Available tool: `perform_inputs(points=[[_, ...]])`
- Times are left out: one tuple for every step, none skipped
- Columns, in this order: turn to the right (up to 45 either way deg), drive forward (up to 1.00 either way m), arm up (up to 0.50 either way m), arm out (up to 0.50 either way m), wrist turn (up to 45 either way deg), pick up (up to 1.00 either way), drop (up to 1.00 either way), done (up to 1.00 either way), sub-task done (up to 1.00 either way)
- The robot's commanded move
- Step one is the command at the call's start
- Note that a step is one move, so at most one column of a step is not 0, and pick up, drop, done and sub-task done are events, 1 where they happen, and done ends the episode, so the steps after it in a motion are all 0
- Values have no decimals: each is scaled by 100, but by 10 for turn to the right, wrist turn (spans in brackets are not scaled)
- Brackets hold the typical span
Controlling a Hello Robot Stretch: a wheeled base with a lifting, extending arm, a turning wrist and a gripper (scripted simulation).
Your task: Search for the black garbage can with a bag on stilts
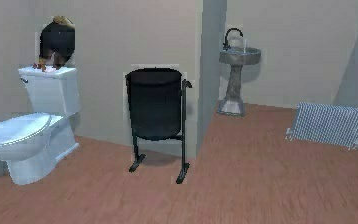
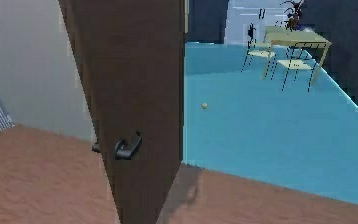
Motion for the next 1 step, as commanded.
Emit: perform_inputs(points=[[0, 80, 0, 0, 0, 0, 0, 0, 0]])
